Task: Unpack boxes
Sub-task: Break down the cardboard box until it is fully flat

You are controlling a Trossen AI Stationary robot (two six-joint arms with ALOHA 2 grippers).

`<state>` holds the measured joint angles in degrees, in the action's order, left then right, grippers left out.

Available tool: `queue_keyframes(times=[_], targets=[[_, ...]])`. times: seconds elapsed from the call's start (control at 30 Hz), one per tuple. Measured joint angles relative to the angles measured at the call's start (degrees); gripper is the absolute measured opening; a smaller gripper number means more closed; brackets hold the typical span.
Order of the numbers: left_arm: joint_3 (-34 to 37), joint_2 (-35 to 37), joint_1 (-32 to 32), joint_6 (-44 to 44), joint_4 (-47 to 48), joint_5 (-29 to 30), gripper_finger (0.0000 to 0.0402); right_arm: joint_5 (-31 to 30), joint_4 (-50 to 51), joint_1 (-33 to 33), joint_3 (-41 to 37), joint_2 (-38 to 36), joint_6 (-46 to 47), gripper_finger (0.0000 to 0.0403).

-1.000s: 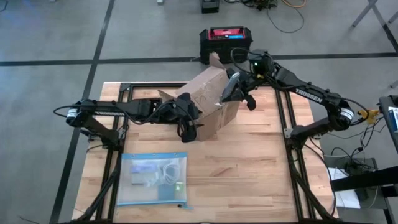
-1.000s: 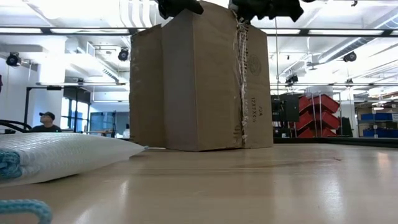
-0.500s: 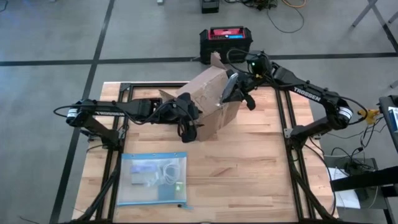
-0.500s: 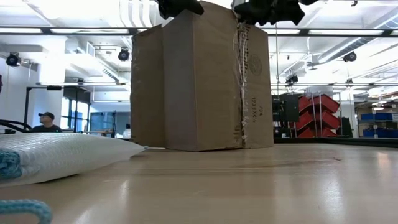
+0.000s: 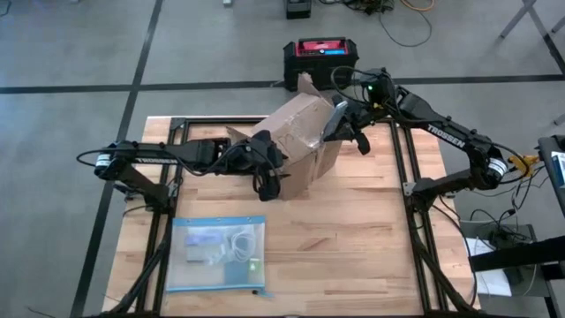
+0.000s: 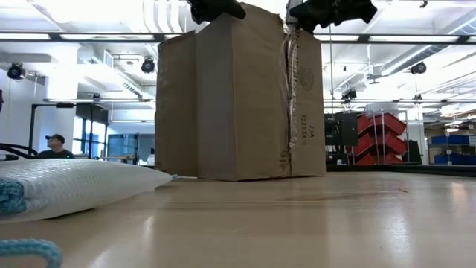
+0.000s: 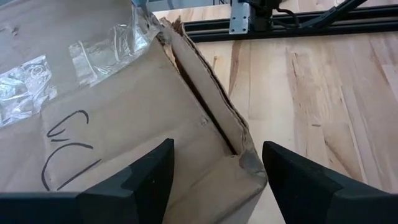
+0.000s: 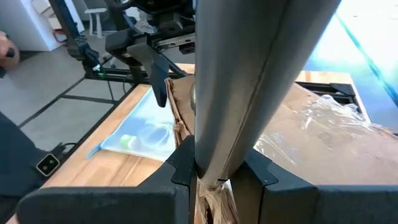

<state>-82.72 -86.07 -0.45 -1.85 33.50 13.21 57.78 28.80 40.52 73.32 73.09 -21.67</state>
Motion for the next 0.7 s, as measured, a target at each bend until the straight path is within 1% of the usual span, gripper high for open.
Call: queue_keyframes(times=[0.17, 0.33, 0.57, 0.7], targets=[[0.0, 0.0, 0.0, 0.0, -0.1, 0.0, 0.0233, 0.4, -0.2, 0.1, -0.1, -0.2, 0.1, 0.0047], [0.1, 0.1, 0.0, 0.0, 0.6, -0.1, 0.0237, 0.7, -2.7, -3.4, -0.2, 1.9, 0.9, 0.0047], [0.1, 0.1, 0.1, 0.0, 0.5, -0.2, 0.0229, 0.8, -11.9, -8.4, -0.2, 5.6, 5.2, 0.0047], [0.1, 0.1, 0.2, 0.0, 0.5, -0.2, 0.0225, 0.8, -11.9, -9.1, 0.0, 6.6, 5.2, 0.0047]])
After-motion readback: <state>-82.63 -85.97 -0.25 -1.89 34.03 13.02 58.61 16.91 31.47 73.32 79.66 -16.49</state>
